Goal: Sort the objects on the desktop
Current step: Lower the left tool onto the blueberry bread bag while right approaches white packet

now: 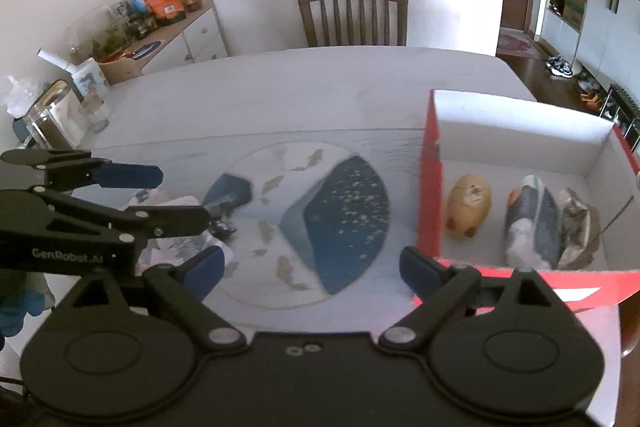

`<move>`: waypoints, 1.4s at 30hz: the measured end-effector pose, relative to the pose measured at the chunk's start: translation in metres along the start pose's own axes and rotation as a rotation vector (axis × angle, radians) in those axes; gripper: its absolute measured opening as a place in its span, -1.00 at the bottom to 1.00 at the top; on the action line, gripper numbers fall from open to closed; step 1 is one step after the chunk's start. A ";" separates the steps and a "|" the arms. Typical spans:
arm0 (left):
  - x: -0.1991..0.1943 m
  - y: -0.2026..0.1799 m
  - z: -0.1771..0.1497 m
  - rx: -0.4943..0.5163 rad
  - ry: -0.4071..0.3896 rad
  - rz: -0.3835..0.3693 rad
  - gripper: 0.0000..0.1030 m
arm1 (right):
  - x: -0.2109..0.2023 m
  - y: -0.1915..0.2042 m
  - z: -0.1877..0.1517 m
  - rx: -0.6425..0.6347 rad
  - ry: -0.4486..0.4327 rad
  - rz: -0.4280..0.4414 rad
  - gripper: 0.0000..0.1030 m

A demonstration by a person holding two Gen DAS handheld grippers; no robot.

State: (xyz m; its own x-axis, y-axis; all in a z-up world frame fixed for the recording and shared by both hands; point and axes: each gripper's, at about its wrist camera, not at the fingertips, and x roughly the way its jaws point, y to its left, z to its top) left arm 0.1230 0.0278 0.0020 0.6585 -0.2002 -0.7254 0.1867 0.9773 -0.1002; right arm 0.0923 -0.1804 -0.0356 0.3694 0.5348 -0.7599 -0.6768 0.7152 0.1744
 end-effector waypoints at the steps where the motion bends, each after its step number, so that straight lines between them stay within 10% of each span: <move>1: -0.002 0.004 -0.002 -0.004 0.000 0.004 0.51 | 0.001 0.004 -0.001 -0.001 0.001 -0.002 0.83; 21: -0.012 0.084 -0.053 -0.103 0.043 0.079 0.95 | 0.040 0.058 -0.016 -0.010 0.059 -0.017 0.84; 42: 0.025 0.159 -0.062 -0.148 0.134 0.157 0.97 | 0.103 0.109 -0.008 -0.160 0.143 0.014 0.83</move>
State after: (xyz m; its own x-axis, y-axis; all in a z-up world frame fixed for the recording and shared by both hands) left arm 0.1237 0.1827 -0.0739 0.5664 -0.0437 -0.8230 -0.0256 0.9972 -0.0706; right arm 0.0515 -0.0510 -0.0999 0.2733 0.4668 -0.8411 -0.7775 0.6220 0.0925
